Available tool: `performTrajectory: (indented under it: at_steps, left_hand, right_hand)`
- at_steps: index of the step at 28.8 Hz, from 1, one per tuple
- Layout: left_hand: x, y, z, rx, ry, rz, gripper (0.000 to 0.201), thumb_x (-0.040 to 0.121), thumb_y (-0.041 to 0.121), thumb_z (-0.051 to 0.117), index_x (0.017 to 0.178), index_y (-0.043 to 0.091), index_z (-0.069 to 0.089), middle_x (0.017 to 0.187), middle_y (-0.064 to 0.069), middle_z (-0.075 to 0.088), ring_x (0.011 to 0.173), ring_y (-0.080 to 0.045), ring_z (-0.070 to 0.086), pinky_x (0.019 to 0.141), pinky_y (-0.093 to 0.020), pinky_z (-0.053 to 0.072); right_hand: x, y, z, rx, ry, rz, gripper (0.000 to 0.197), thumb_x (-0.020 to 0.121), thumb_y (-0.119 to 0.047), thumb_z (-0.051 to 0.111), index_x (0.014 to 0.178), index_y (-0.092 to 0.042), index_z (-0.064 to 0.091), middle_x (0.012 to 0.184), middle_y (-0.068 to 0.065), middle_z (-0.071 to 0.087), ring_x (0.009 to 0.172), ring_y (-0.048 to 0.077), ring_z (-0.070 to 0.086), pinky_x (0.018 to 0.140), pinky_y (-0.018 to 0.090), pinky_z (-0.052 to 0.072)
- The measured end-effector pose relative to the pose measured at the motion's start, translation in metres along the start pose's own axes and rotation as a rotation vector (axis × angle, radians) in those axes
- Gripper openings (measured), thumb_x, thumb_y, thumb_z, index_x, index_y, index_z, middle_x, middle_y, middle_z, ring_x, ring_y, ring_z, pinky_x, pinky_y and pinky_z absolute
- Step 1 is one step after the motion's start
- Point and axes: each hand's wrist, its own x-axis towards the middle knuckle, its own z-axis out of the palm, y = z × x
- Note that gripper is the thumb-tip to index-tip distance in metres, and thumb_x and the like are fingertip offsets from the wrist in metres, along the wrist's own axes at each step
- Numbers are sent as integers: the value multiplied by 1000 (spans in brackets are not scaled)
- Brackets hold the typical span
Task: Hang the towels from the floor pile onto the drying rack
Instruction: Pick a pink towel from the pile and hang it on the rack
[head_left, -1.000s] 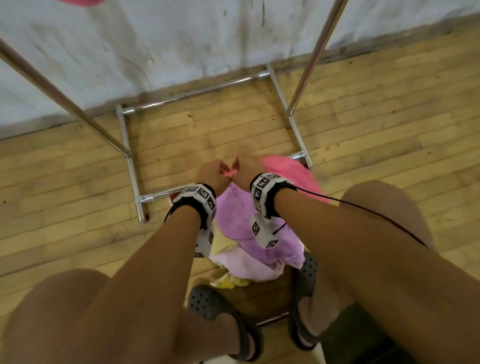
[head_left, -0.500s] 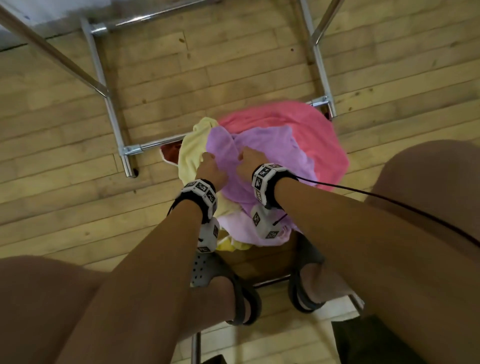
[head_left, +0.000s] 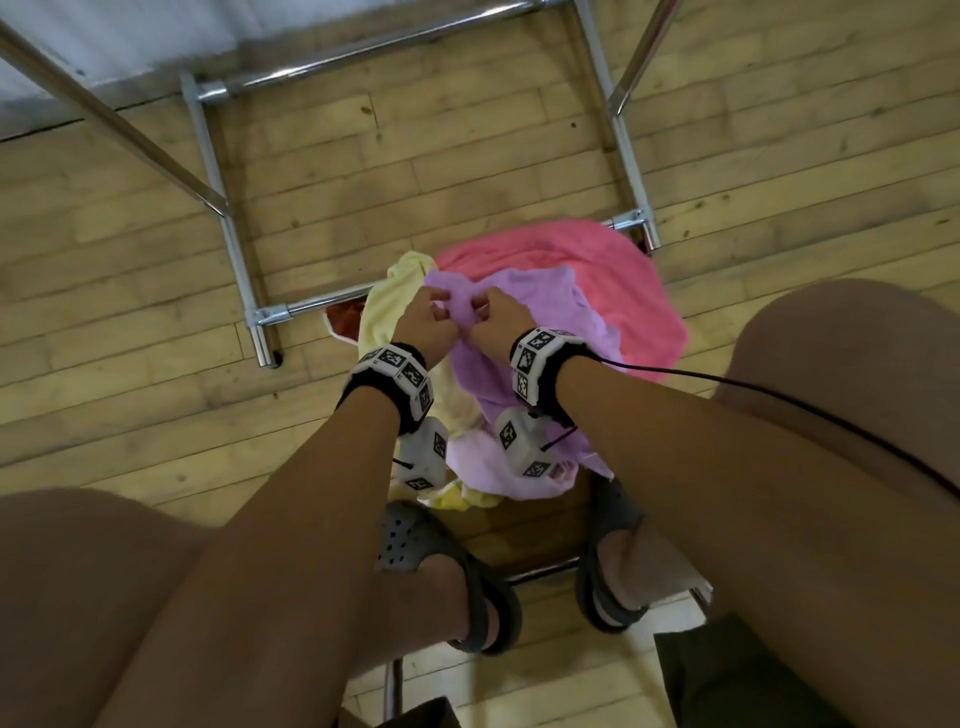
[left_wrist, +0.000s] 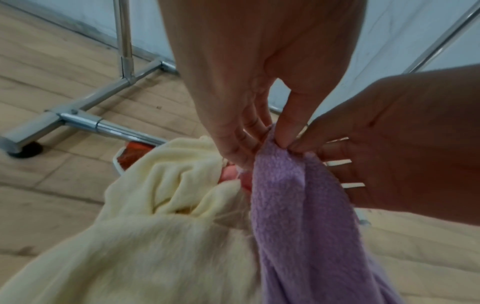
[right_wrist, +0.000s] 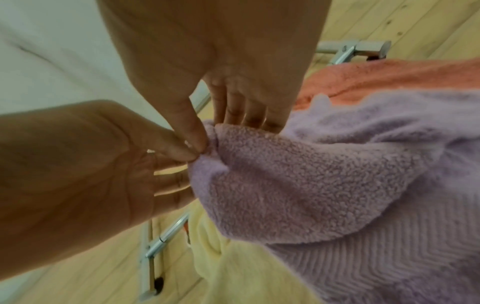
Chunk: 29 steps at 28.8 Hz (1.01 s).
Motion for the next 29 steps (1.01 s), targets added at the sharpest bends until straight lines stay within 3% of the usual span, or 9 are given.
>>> performTrajectory:
  at_steps: [4,6,8,13,16,19,22,24,29]
  left_hand:
    - [-19,36,-14,-26,-4,69,41,73,3,63,111,16,57,77,-1,58,81,-24,58,68,-32,48]
    - [-33,54,-18,-14,-4,121,41,65,10,64,105,14,63,75,0,59,81,-23,59,74,-37,52]
    - [-46,69,-22,-4,11,170,43,55,16,59,98,16,65,75,-2,62,81,-22,59,79,-42,54]
    - [-85,108,-33,-27,42,287,27,70,-2,62,92,13,64,73,-5,62,75,-22,58,76,-46,54]
    - [-115,135,-43,-62,74,331,38,67,-9,61,99,11,60,73,-7,60,69,-22,57,70,-39,49]
    - [-144,158,-54,-78,104,400,45,67,-14,61,105,11,60,73,-4,60,72,-22,58,71,-40,49]
    - [-175,178,-62,-139,148,479,47,65,-11,63,108,7,63,70,-4,59,73,-23,59,73,-43,50]
    - [-195,189,-67,-182,159,525,46,62,-4,60,106,8,64,67,-3,59,72,-22,58,75,-42,50]
    - [-236,207,-80,-284,118,613,41,59,5,55,97,16,67,65,2,61,78,-22,59,80,-45,52]
  right_hand:
    - [-12,-24,-31,128,77,-78,32,91,-18,63,121,-7,57,107,6,63,98,21,59,85,28,49]
    - [-22,-36,-50,177,117,-119,38,93,-18,62,127,-5,51,106,6,60,96,20,57,79,24,47]
    - [-32,-50,-64,153,115,-168,41,92,-20,63,129,-5,51,111,9,61,101,21,58,86,29,46]
    - [-63,-70,-87,117,128,-309,34,84,-9,70,117,-7,60,113,14,67,100,24,62,87,31,49]
    - [-90,-80,-102,201,152,-400,39,81,-7,72,117,-8,58,112,13,67,100,25,63,90,37,52]
    - [-118,-94,-118,296,145,-479,40,83,-1,71,120,-5,58,114,10,65,101,18,61,84,23,52]
    - [-146,-111,-131,401,158,-569,38,83,3,70,118,-4,58,109,9,67,95,12,61,70,9,47]
    - [-165,-121,-137,460,156,-619,35,83,5,68,115,-6,59,108,10,69,93,11,63,72,12,49]
    - [-205,-143,-149,510,124,-767,36,81,8,64,113,-8,63,106,13,73,100,24,68,92,37,54]
